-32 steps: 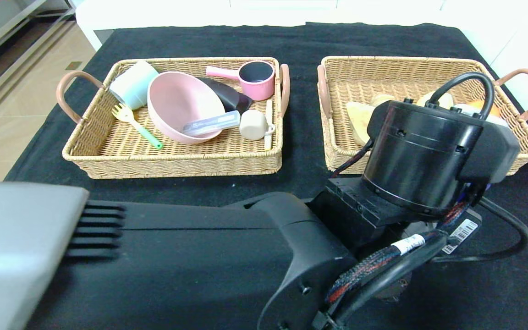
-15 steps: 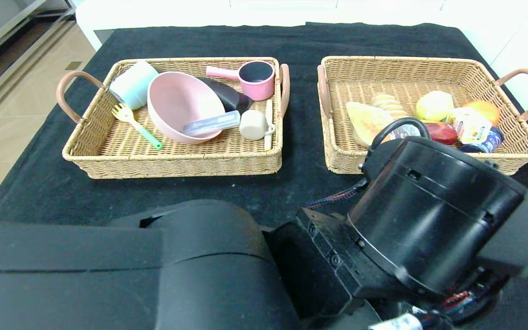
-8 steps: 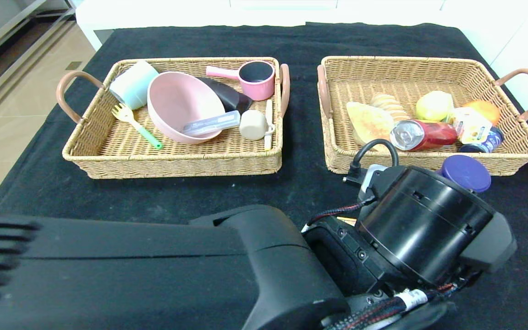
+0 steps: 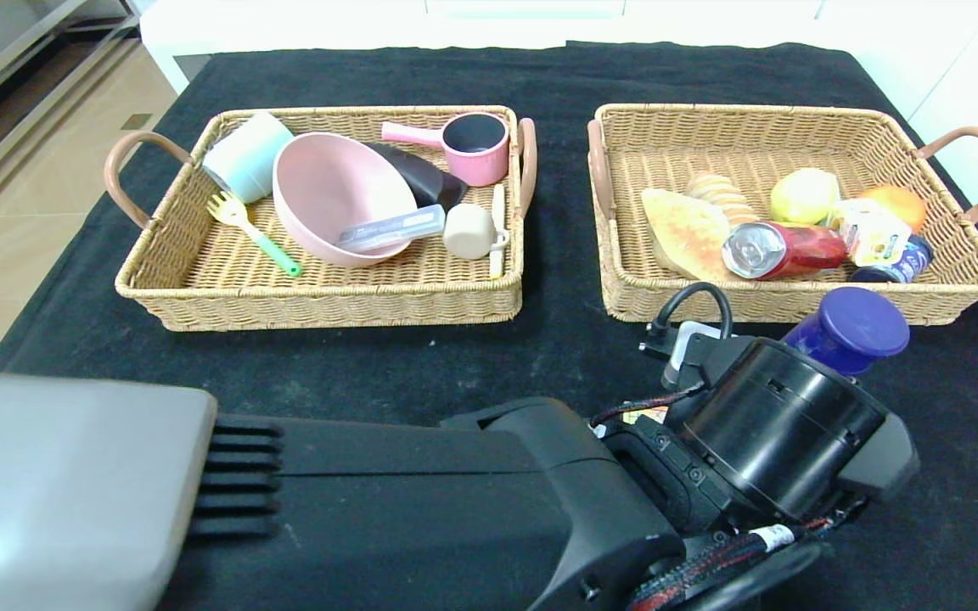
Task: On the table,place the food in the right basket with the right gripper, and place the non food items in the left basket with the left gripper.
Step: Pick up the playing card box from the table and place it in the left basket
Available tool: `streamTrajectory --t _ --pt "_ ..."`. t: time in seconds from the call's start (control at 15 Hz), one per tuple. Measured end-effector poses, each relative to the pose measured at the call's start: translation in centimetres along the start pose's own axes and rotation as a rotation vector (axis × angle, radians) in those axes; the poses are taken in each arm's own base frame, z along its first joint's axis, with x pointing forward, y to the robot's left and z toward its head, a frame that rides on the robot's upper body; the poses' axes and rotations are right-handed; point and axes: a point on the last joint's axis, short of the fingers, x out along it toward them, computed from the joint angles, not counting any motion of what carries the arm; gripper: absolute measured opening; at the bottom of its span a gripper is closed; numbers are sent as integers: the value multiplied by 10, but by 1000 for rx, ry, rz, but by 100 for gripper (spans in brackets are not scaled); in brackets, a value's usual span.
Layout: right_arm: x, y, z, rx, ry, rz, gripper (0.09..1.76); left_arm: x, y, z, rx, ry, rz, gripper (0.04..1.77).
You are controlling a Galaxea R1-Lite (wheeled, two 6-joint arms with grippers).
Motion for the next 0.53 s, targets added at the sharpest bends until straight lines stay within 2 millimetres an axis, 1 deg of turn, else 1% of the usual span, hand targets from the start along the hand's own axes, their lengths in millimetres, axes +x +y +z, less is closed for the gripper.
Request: streamTrajectory --t 0.33,0.53 --pt "-1 0 1 -2 -6 0 171 12 -6 -2 22 -6 48 171" --pt "-1 0 1 -2 -8 0 171 18 -5 -4 22 -1 57 172"
